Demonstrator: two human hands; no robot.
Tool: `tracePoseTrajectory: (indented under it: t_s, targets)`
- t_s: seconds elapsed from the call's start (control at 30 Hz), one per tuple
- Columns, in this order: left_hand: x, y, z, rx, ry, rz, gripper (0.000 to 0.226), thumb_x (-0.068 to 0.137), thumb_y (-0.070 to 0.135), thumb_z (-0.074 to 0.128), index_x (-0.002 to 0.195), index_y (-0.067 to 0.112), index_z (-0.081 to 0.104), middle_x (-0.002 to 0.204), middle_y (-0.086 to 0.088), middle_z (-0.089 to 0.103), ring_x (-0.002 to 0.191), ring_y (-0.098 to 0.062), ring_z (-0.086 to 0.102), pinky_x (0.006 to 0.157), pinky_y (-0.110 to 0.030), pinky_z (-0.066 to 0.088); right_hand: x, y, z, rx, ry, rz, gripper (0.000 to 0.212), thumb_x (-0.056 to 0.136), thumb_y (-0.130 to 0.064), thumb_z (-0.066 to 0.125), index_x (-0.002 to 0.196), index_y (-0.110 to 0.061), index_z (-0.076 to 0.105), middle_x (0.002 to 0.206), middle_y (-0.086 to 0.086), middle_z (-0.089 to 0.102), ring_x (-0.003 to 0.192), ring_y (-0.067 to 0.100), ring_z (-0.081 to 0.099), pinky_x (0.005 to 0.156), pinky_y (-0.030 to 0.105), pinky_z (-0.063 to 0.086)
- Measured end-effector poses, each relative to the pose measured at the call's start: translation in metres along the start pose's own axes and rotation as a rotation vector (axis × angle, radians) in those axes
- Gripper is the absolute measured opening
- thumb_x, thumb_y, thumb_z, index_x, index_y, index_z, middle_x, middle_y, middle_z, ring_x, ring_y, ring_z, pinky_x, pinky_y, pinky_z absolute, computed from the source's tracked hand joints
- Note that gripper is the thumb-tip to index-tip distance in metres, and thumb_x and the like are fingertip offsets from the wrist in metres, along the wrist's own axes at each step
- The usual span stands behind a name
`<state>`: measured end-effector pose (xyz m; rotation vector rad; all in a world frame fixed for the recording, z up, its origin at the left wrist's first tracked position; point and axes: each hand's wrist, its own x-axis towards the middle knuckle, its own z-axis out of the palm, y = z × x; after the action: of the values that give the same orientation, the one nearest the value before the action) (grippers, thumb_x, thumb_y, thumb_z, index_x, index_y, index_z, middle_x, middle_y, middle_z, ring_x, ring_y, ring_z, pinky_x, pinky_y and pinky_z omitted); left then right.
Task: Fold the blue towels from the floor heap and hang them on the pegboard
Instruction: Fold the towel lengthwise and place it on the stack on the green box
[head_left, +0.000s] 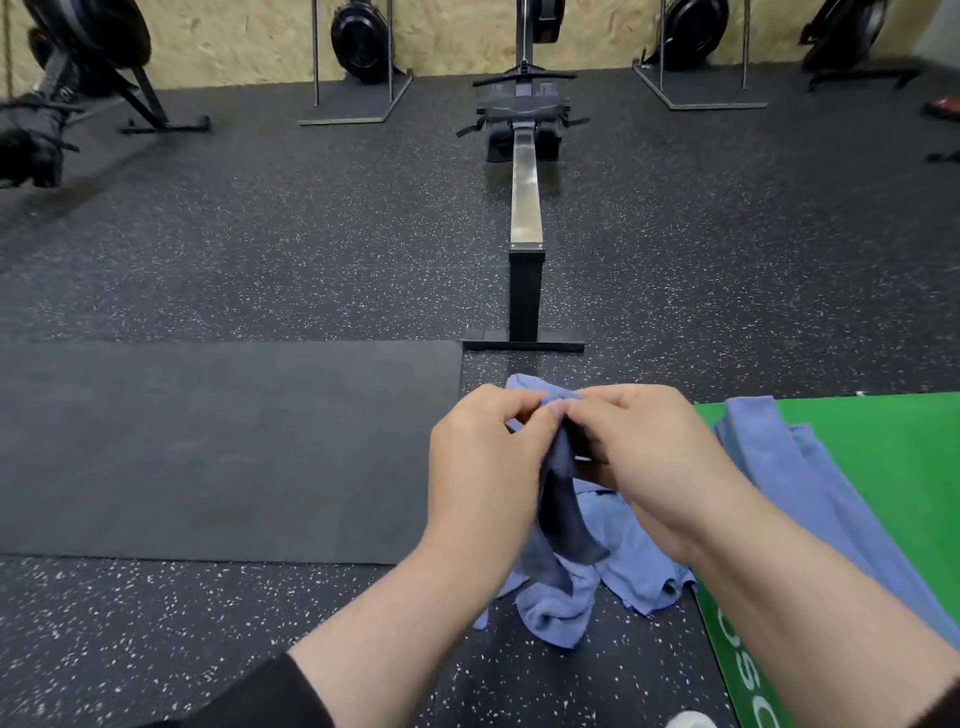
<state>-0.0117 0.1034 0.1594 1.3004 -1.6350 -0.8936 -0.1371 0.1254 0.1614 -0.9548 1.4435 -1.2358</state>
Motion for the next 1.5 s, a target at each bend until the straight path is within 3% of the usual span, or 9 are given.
tracePoseTrajectory:
  t_s: [0.17,0.23,0.43,0.73,0.87,1.03,1.23,1.4,1.5]
  targets:
    - [0.001,-0.006,0.004,0.136,-0.149,0.098,0.016,0.097,0.023,0.062,0.09,0.021,0.076,0.091,0.009,0.06,0.089,-0.008,0.058,0.08,-0.027,0.045,0.0,0.002,-0.003,0.101,-0.032,0.033,0.045,0.099,-0.005,0.048,0.059,-0.014,0.065,0.056,0.001,0.056,0.066,0.011,0.053,0.081,0.036,0.055]
    - [-0.001,-0.005,0.006,0.157,-0.265,0.12,0.019,0.099,0.016,0.055,0.099,0.018,0.074,0.102,0.01,0.059,0.096,-0.007,0.056,0.087,-0.029,0.046,-0.002,0.003,-0.005,0.089,-0.035,0.019,0.036,0.101,-0.011,0.052,0.07,-0.013,0.071,0.067,0.001,0.065,0.07,0.012,0.061,0.08,0.034,0.055]
    - [0.008,0.001,-0.017,0.033,-0.203,-0.016,0.026,0.078,0.024,0.041,0.092,0.034,0.061,0.087,0.015,0.073,0.087,-0.012,0.069,0.087,-0.038,0.054,0.002,-0.002,-0.017,-0.134,0.133,-0.049,0.026,0.076,-0.028,0.059,0.092,-0.022,0.078,0.091,0.013,0.077,0.085,0.029,0.07,0.093,0.065,0.052]
    - [0.034,-0.023,-0.057,0.374,-0.46,0.27,0.023,0.095,0.025,0.064,0.113,0.039,0.061,0.136,0.018,0.045,0.129,0.002,0.042,0.103,-0.006,0.026,-0.006,-0.015,-0.024,-0.451,-0.019,-0.158,0.028,0.094,-0.009,0.053,0.087,-0.026,0.074,0.078,-0.004,0.075,0.074,0.012,0.063,0.077,0.037,0.052]
    - [0.032,-0.029,-0.06,0.451,-0.545,0.287,0.011,0.094,0.035,0.065,0.102,0.043,0.063,0.146,0.013,0.043,0.136,-0.007,0.04,0.115,-0.031,0.03,-0.008,-0.018,-0.027,-0.517,-0.063,-0.179,0.029,0.094,-0.009,0.053,0.087,-0.028,0.073,0.076,0.009,0.069,0.063,0.011,0.049,0.062,0.032,0.042]
    - [0.037,-0.038,-0.068,0.666,-0.67,0.172,0.022,0.095,0.055,0.055,0.095,0.037,0.067,0.137,0.017,0.049,0.122,-0.008,0.051,0.106,-0.039,0.042,-0.004,-0.021,-0.039,-0.404,-0.066,-0.196,0.029,0.095,-0.005,0.052,0.094,-0.022,0.075,0.09,0.005,0.076,0.083,0.013,0.064,0.09,0.048,0.052]
    - [0.046,-0.025,-0.083,0.567,-0.463,0.278,0.024,0.096,0.039,0.063,0.077,0.025,0.064,0.103,0.013,0.065,0.095,-0.007,0.061,0.09,-0.03,0.044,0.007,-0.015,-0.058,-0.426,-0.06,-0.148,0.028,0.101,0.0,0.05,0.098,-0.015,0.074,0.088,-0.002,0.078,0.077,0.006,0.065,0.08,0.03,0.054]
    - [0.05,-0.019,-0.08,0.457,-0.306,0.248,0.023,0.087,0.032,0.076,0.068,0.027,0.063,0.072,0.011,0.061,0.069,0.001,0.053,0.067,-0.025,0.037,0.013,-0.013,-0.062,-0.547,-0.007,-0.235,0.024,0.1,-0.012,0.055,0.1,-0.026,0.074,0.09,0.003,0.077,0.079,0.022,0.064,0.09,0.056,0.051]
    - [0.051,-0.016,-0.082,0.415,-0.22,0.225,0.023,0.084,0.03,0.079,0.068,0.024,0.065,0.064,0.012,0.059,0.06,0.001,0.05,0.058,-0.015,0.034,0.014,-0.015,-0.062,-0.556,0.014,-0.291,0.022,0.098,-0.019,0.056,0.1,-0.034,0.072,0.088,0.01,0.074,0.071,0.031,0.054,0.076,0.05,0.05]
